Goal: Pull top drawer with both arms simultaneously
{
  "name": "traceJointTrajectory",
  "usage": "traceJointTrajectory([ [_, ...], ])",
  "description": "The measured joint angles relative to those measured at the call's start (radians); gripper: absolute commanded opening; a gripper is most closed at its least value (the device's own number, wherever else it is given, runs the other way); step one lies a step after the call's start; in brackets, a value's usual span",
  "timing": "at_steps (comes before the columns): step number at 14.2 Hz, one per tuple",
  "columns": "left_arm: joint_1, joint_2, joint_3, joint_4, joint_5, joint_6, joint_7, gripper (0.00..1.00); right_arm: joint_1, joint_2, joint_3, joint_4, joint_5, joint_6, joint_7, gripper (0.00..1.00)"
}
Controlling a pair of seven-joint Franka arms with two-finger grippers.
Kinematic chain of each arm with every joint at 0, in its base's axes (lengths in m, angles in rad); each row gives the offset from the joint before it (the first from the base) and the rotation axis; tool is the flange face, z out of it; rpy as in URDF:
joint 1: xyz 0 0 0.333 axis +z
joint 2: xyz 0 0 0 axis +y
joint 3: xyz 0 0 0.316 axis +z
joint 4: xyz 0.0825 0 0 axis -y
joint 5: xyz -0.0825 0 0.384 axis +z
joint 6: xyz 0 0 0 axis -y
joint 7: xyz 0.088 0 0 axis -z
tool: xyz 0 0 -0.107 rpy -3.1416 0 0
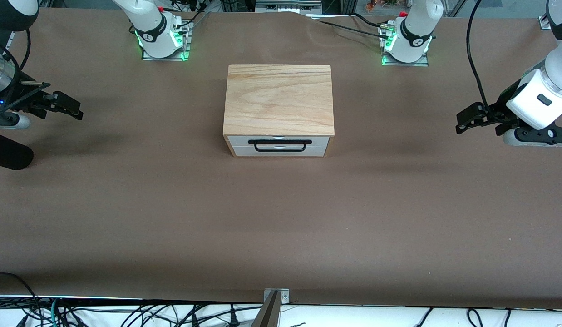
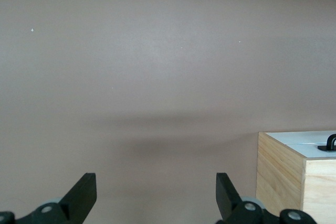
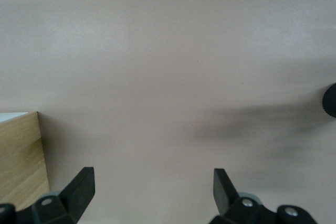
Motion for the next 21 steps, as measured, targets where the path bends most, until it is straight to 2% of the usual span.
traceJointTrajectory([
  [21,0.0,0.002,0.0,0.0,0.0,0.0,0.0,1.0,0.009,0.016,0.005,0.0,0.012,-0.035,0.0,1.0],
])
